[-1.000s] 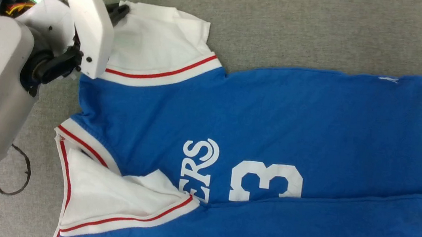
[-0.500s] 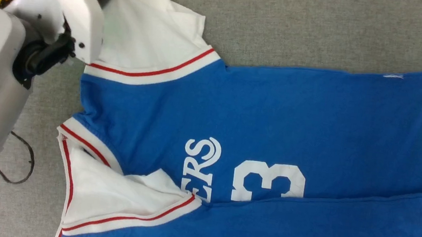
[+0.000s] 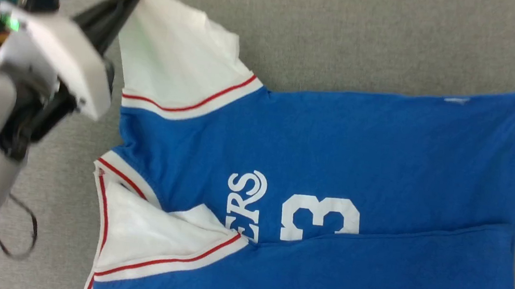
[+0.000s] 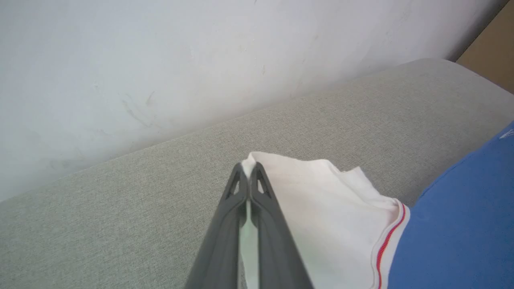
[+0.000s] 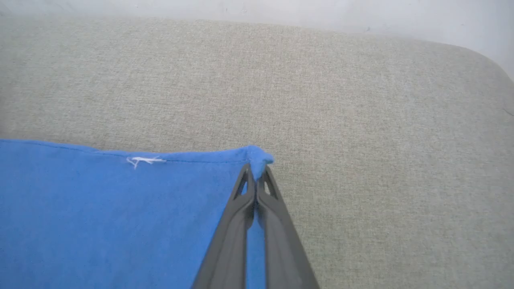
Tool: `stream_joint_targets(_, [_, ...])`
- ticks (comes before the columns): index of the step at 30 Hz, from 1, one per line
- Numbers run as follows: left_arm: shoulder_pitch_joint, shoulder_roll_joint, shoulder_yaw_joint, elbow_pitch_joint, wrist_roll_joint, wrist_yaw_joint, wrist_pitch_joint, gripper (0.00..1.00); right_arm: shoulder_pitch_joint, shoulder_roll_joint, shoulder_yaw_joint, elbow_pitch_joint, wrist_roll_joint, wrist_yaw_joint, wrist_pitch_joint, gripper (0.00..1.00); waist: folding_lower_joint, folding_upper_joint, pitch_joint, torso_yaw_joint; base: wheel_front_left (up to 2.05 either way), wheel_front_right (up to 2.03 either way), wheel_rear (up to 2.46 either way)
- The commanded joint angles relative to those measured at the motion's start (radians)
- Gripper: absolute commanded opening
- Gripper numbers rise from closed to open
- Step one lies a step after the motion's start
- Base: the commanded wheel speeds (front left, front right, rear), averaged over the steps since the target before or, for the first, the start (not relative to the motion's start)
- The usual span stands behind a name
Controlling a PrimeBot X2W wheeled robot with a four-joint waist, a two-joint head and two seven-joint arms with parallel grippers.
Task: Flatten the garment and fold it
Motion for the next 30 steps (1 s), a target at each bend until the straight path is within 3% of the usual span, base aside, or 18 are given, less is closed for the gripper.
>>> stream_joint_targets(1, [0.059, 0.021, 0.015, -0.042, -0.014, 0.019, -0.014, 0.0, 0.035, -0.004, -0.002, -0.012, 0.014, -0.001, -0.016, 0.0, 0.0, 0.0, -0.063, 0.01, 0.0, 0.0, 0.0])
stream_joint_targets(15, [0.561, 0.131, 0.083, -0.344, -0.163, 0.173, -0.055, 0.0, 0.364, 0.028, -0.073, -0.091, 0.109, -0.001, -0.029, 0.0, 0.0, 0.0, -0.226, 0.044, 0.0, 0.0, 0.0])
stream_joint_targets(22, [0.725, 0.16, 0.099, -0.383, -0.209, 0.203, -0.081, 0.0, 0.464, 0.038, -0.105, -0.105, 0.119, -0.001, -0.001, 0.0, 0.0, 0.0, -0.238, 0.051, 0.0, 0.0, 0.0])
stream_joint_targets(30, [0.791, 0.123, 0.041, -0.369, -0.232, 0.208, -0.058, 0.0, 0.509, 0.045, -0.08, -0.071, 0.089, -0.001, 0.02, 0.0, 0.0, 0.0, -0.233, 0.052, 0.0, 0.0, 0.0])
